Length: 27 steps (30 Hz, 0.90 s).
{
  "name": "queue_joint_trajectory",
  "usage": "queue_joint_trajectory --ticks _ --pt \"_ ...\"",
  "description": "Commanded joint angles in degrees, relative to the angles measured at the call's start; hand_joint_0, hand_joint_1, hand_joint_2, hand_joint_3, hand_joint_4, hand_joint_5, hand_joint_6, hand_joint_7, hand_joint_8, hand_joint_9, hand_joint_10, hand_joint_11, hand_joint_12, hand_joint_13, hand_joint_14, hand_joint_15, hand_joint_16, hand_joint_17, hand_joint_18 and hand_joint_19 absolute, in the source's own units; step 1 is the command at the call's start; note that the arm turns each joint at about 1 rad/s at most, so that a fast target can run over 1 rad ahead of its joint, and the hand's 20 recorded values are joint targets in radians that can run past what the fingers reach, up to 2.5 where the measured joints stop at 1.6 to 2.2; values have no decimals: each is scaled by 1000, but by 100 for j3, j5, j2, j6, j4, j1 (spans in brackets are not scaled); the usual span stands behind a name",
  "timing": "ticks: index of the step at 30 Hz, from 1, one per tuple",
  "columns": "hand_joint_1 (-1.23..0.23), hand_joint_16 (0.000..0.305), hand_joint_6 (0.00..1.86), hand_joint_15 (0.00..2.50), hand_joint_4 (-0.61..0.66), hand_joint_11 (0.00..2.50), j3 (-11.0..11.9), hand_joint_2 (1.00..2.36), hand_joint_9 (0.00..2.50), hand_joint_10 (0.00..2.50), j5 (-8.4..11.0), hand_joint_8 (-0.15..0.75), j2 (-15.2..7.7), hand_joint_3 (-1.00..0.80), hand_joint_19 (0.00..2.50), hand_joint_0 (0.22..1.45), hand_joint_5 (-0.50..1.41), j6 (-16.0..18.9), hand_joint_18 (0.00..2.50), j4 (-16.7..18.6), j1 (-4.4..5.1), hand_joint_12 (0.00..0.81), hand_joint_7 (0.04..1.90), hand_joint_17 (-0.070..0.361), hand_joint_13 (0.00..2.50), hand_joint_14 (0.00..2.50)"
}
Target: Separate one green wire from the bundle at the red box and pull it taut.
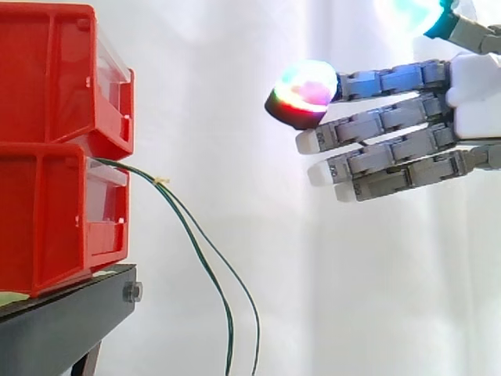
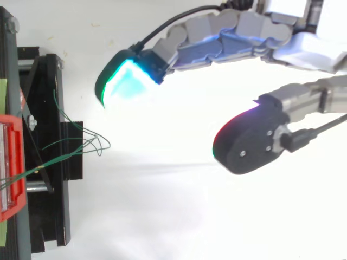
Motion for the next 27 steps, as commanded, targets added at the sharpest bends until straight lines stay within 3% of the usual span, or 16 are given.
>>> queue_joint_trajectory --ticks 1,8,12,16,23,25,27 --pt "-576 41 501 0 155 0 48 1002 432 0 104 205 -50 -470 0 544 -232 -80 130 -39 16 298 622 92 386 0" --pt "-576 41 501 0 173 0 57 1003 463 0 227 213 -103 -466 0 544 -224 -282 151 -30 87 299 635 92 400 0" --pt "-578 41 501 0 183 0 57 1002 467 0 306 213 -323 -469 3 545 -218 -308 158 137 157 299 644 92 404 0" --pt "-578 40 501 0 190 0 92 1002 472 0 455 215 -455 -469 4 546 -214 -343 163 444 236 299 651 91 408 0" --pt "-581 40 501 0 197 0 101 1002 481 0 754 218 -481 -470 5 547 -211 -528 173 427 289 300 661 90 418 0" --pt "-581 40 501 0 200 0 118 1002 482 0 833 219 -569 -471 11 547 -209 -545 174 462 298 300 663 90 419 0" --pt "-581 40 501 0 200 0 329 1002 483 0 842 219 -815 -469 12 547 -209 -501 175 506 298 300 664 90 420 0"
